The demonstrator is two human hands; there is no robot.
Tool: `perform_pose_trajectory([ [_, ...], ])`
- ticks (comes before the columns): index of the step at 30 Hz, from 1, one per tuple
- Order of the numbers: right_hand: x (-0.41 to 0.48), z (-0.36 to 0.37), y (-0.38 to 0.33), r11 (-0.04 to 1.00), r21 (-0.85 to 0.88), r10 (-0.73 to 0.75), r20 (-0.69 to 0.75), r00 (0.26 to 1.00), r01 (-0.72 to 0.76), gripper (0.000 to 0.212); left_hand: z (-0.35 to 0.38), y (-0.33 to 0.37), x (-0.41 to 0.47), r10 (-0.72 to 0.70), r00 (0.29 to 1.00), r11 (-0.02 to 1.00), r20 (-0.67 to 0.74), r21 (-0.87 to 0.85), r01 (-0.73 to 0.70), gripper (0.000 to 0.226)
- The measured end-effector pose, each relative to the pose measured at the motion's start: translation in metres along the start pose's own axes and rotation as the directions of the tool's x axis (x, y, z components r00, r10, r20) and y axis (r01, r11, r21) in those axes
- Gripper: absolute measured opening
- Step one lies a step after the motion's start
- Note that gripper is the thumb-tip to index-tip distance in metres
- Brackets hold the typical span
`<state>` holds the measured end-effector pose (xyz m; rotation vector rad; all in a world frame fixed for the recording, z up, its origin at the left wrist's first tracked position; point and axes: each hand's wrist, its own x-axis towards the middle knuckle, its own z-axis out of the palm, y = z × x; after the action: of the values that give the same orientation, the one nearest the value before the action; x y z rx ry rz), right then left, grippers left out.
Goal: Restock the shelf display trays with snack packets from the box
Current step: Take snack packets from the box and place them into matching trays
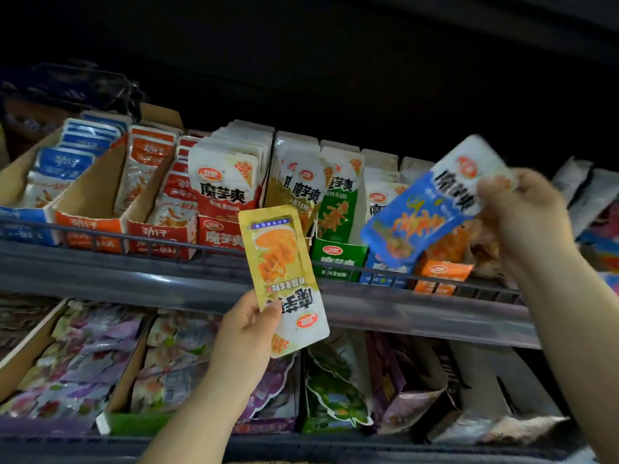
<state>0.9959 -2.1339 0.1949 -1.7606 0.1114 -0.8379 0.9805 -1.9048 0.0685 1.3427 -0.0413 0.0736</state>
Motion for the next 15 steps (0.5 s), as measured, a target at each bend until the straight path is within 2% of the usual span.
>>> perform_pose_trajectory([
  [3,0.016,-0.006,-0.002,0.997,-0.022,-0.077,-0.173,0.982,0.074,0.022,0.003,-0.002,0.0,-0.009,0.999,1.0,0.038,0.002,0.009,0.032],
  [6,0.025,-0.003,0.002,0.986,-0.114,-0.141,-0.214,0.967,0.118,0.018,0.003,-0.004,-0.001,0.003,0.998,0.999,0.065,0.037,-0.005,0.031],
  [10,0.031,0.01,0.012,0.977,-0.18,-0.136,-0.121,0.983,0.113,0.004,0.003,-0.003,-0.002,0.03,0.997,0.994,0.074,0.106,-0.038,0.03],
  [13,0.032,0.017,0.018,0.953,-0.27,-0.161,-0.054,0.985,0.14,0.023,0.002,-0.003,0.0,0.026,0.997,0.993,0.079,0.117,-0.035,0.031],
  [15,0.034,0.019,0.018,0.944,-0.298,-0.158,-0.021,0.987,0.145,0.027,0.0,-0.003,0.002,0.034,0.996,0.991,0.077,0.123,-0.043,0.032],
])
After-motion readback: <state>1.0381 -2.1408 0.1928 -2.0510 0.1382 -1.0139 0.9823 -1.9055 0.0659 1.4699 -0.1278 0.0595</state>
